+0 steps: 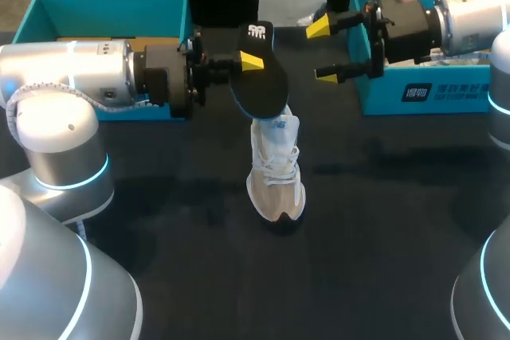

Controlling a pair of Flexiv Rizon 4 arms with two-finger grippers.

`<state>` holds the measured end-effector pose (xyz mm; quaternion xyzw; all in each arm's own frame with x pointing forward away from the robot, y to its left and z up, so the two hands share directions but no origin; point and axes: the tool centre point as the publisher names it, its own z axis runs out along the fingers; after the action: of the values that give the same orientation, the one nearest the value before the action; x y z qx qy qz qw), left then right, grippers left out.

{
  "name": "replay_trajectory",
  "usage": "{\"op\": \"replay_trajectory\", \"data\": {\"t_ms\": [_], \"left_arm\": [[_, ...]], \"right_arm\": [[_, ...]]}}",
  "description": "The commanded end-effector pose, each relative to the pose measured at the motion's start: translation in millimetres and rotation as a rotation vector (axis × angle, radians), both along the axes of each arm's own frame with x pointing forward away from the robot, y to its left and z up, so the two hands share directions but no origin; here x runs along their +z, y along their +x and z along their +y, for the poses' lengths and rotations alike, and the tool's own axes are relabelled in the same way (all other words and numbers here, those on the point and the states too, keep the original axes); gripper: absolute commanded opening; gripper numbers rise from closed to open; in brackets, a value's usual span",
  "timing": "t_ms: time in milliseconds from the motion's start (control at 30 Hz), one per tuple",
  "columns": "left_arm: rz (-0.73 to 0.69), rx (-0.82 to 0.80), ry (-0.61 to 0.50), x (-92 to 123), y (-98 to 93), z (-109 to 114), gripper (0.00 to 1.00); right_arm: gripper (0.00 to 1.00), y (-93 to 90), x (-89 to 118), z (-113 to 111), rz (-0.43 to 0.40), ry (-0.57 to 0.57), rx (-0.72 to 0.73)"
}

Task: Take the shoe out of the shoebox, open the shoe tongue, remove and reinsert the insole, then place the shoe into the shoebox

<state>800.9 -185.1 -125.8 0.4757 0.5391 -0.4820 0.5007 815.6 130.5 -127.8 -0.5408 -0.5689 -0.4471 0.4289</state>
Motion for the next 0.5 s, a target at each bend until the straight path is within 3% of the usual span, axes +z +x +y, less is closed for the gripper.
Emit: {"op": "replay_trajectory", "data": {"t_ms": [33,267,500], "left_arm": [[0.0,-0.005,-0.004,1,-1.9,4,0.0],[0.006,-0.008,-0.009,1,-1.7,8,0.0],[0.008,-0.012,-0.005,1,-1.3,9,0.0]], "right_arm": [[1.0,-16.5,-7,-15,0.005,0.001,-0.023],[1.0,-31.5,-14,-32,0.017,-0.045,-0.025],[1.0,-31.6,-11,-34,0.006,-0.046,-0.025]]}}
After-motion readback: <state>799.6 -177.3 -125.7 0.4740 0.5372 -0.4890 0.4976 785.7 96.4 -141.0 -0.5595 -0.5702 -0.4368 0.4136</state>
